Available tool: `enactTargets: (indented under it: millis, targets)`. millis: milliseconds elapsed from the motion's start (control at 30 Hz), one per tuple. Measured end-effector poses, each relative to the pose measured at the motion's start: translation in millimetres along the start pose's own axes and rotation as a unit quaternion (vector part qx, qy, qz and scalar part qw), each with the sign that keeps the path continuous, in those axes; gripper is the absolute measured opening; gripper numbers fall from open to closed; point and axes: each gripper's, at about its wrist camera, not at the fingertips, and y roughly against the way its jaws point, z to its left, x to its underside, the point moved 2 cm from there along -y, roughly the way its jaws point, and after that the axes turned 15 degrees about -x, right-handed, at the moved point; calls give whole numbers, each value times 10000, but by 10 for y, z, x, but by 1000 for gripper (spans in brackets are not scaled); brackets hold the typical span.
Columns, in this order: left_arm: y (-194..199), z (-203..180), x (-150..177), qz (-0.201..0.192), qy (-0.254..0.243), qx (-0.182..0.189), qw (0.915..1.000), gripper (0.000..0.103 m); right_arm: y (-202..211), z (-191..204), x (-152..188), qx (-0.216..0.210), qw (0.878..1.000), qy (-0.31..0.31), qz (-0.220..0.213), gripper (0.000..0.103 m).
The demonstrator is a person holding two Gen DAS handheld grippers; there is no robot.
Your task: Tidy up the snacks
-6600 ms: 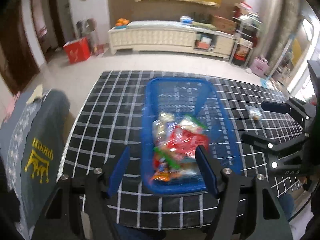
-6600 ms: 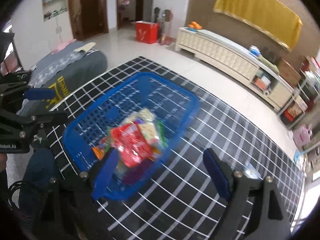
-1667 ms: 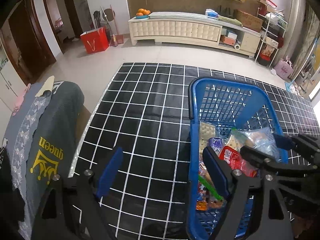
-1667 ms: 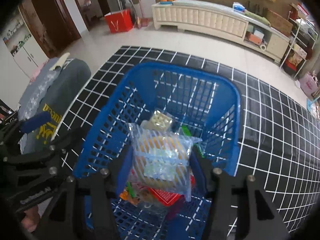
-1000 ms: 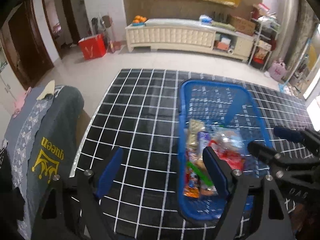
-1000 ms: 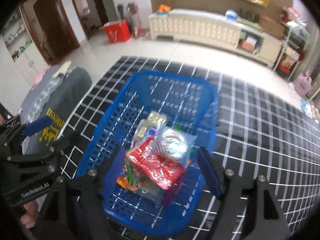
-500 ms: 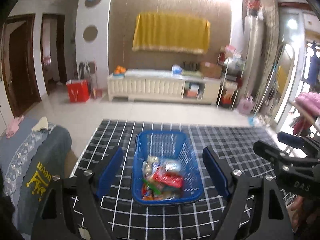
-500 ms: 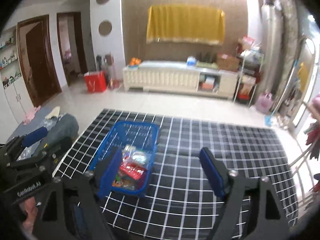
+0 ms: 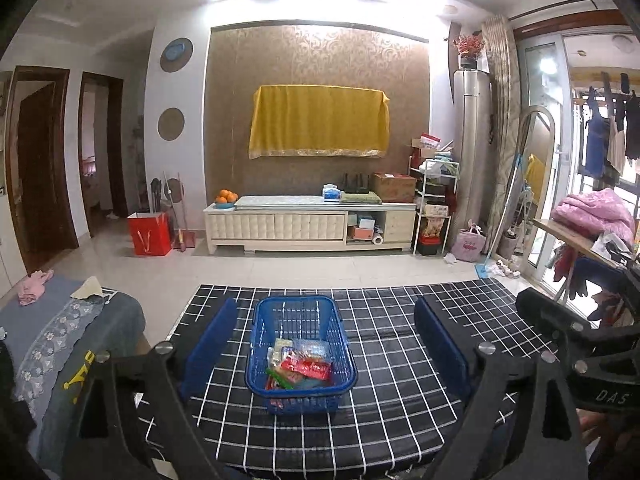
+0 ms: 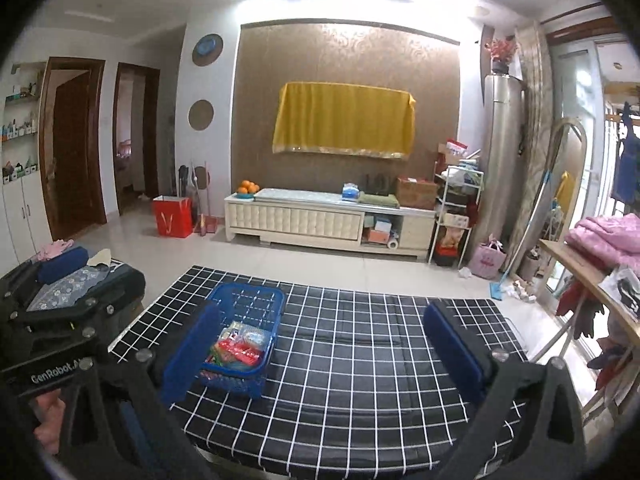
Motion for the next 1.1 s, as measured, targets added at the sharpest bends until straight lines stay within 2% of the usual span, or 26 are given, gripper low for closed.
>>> enactTargets:
  millis: [100,200,367,733,967,1033,1100]
  targets:
    - [96,-50,60,15,-74,52,10000,95,107,-5,54,-44,9999,-74,-79,103]
    - [220,-55,129,37,-153,111,9998,95,239,-23,103,-11,9993,-182,-319,103]
    - [262,-60,166,28,-182,127,9997,95,258,-46,148,-35,9992,-270,-288,103]
    - [316,-111,212,-7,-418,-78,9991,95,295,1,204,3,9993,-318,-183,103]
    - [348,-97,239,-66,-355,-50,9993,96,316,16,234,44,9992,-352,-179,103]
    - [373,-84,240,-166,-297,-97,9994,102,319,9,243,57,9991,-379,-162,103]
    - [353,-36,228,-118,-144,-74,9998,103,327,-3,251,77,9990,-403,-147,103]
